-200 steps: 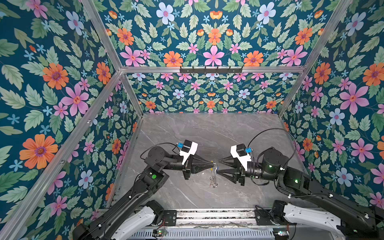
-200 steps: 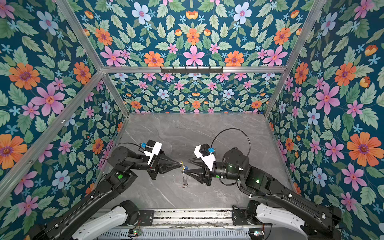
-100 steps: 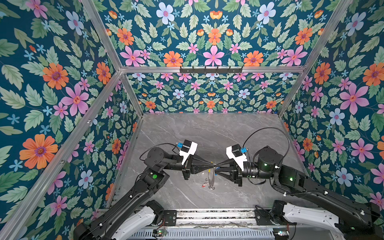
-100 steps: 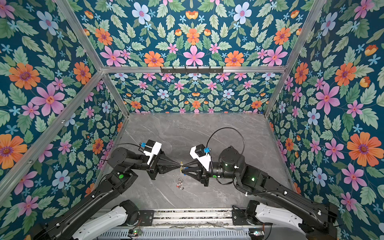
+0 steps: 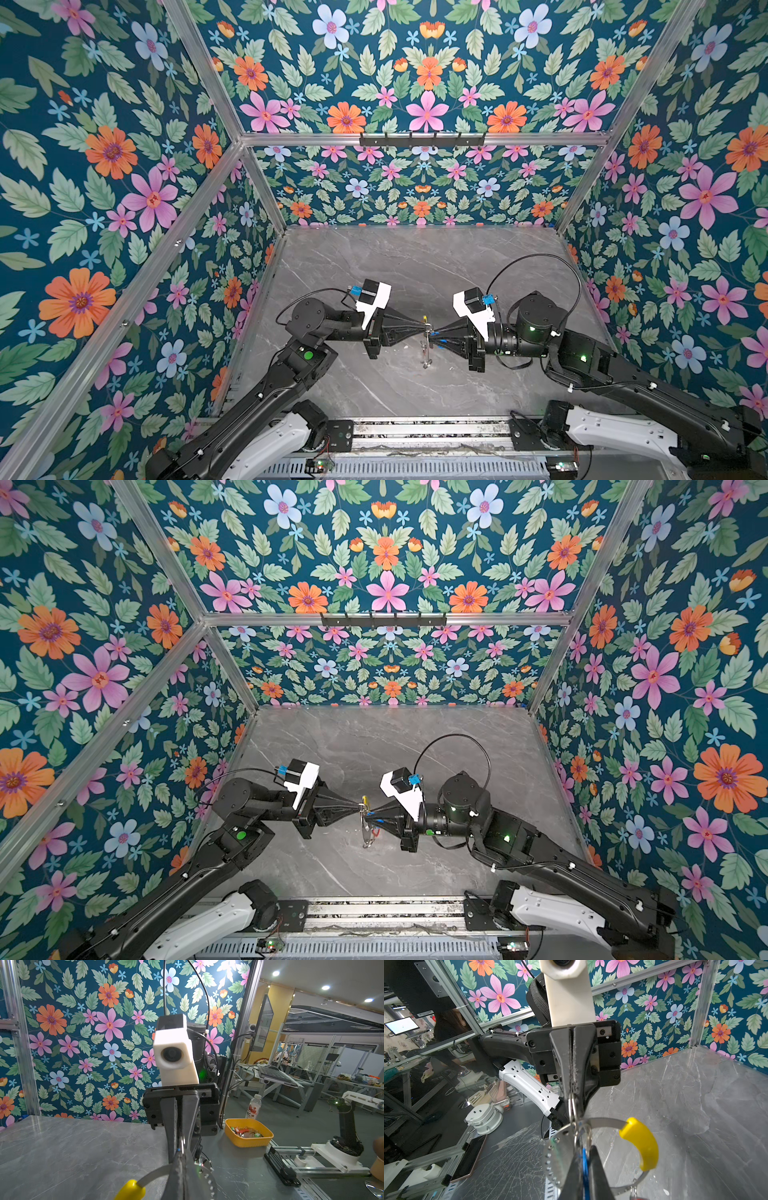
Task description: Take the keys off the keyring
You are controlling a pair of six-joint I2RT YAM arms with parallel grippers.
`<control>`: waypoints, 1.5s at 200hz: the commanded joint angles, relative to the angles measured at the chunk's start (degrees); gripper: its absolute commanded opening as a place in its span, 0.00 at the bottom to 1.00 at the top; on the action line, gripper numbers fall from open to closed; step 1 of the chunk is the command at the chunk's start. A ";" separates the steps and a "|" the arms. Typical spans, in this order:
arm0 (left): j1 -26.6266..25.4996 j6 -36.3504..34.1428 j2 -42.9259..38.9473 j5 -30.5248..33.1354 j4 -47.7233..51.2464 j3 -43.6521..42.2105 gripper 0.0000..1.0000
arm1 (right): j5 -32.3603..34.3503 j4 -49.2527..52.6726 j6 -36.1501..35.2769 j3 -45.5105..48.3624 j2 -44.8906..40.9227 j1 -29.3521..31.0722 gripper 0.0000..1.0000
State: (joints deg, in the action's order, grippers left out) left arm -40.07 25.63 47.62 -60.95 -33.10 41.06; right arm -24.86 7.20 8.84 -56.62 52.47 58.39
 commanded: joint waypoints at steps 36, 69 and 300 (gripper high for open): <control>0.08 5.86 -1.15 2.27 -15.27 -4.63 0.00 | -1.59 -0.01 0.62 -0.99 1.73 0.04 0.00; 0.13 10.43 -0.70 3.62 -25.33 -7.71 0.00 | -2.35 0.22 0.98 -1.69 3.22 0.06 0.00; 0.15 11.77 1.42 2.50 -26.31 -7.66 0.00 | 0.67 -12.53 5.87 1.36 -3.95 0.11 0.45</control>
State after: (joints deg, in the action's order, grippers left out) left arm -40.03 37.54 48.75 -58.24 -57.98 33.04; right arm -22.35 3.36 11.99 -55.33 47.75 58.37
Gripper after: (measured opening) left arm 0.050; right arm 0.446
